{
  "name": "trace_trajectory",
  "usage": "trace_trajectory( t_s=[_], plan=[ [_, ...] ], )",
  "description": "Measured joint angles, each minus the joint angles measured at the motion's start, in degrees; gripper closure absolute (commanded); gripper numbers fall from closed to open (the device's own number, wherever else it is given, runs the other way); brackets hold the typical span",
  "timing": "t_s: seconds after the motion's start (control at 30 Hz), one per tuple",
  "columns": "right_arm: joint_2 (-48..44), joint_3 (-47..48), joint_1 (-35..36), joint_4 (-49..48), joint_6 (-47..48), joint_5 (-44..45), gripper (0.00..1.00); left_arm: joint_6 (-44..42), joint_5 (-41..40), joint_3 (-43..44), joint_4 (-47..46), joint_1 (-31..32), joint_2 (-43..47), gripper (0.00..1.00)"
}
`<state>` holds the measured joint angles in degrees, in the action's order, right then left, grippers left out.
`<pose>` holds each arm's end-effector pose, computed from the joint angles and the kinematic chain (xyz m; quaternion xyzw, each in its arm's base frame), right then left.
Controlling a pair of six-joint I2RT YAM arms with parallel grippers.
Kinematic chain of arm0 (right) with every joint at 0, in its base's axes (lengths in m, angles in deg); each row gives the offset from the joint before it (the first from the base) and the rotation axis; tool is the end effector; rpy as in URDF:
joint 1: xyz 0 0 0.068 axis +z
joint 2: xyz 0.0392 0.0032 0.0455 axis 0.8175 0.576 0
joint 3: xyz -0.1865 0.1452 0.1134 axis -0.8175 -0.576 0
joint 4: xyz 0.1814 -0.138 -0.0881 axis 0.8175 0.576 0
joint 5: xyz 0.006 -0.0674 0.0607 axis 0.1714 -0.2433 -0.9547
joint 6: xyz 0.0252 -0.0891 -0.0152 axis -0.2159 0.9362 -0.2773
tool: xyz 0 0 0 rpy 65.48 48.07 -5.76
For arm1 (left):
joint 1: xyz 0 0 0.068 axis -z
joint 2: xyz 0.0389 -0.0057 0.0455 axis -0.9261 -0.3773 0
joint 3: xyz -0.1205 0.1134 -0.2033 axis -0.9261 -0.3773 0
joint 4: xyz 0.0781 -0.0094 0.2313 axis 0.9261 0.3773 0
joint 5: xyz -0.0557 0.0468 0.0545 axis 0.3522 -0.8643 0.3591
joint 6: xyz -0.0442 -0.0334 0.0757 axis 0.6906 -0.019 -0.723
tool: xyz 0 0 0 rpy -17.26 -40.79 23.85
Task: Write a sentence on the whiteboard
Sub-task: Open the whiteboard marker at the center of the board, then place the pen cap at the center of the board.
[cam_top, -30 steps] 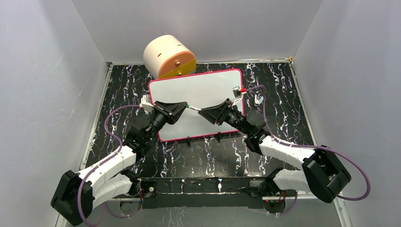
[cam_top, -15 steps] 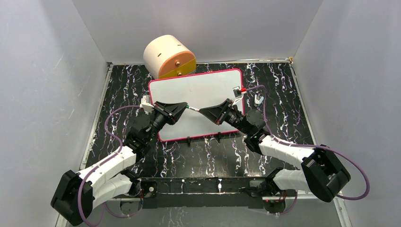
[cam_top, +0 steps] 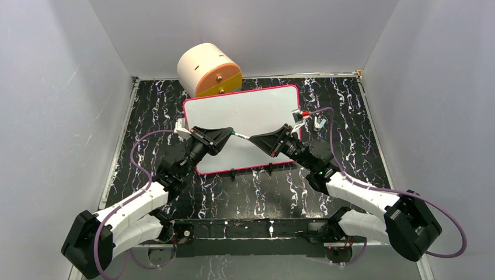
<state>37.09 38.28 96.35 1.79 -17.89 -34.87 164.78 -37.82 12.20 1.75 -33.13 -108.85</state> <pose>0.1940 0.1983 0.3017 -0.0473 0.5983 0.6231 0.5015 0.2094 -0.1477 0.2916 -0.2674 0.5649 -0.6859 0.3727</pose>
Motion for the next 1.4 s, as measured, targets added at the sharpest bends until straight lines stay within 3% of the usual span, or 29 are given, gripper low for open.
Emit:
trace_trajectory(
  t_s=[0.17,0.5,0.7,1.0,1.13,1.27,1.4],
  plan=[
    [-3.80,-2.12,-0.42,1.92,0.74,1.27,1.00,-0.74,-6.45,-1.42,0.11,-1.25,0.31,1.00],
    [-12.11,-4.13,-0.39,6.03,3.15,3.30,1.00,-4.50,-10.75,-1.49,1.92,-1.60,0.61,1.00],
    [-17.94,-4.31,-0.39,12.90,7.02,6.19,1.00,-14.73,-12.83,2.93,12.48,-1.60,2.89,1.00],
    [-24.09,-4.09,-0.39,23.45,15.67,10.88,1.00,-36.04,-16.63,22.82,34.21,-1.64,-0.50,1.00],
    [-25.44,-3.56,-0.39,27.19,18.71,12.52,1.00,-42.66,-18.97,26.58,42.34,-2.54,-1.88,1.00],
    [-26.53,-3.04,-0.39,29.94,21.16,13.81,1.00,-47.58,-20.44,29.81,49.72,-6.25,-3.08,1.00],
    [-27.41,-2.69,-0.39,31.76,22.86,14.38,1.00,-50.71,-19.10,34.16,54.58,-14.27,-5.75,1.00]
  ],
)
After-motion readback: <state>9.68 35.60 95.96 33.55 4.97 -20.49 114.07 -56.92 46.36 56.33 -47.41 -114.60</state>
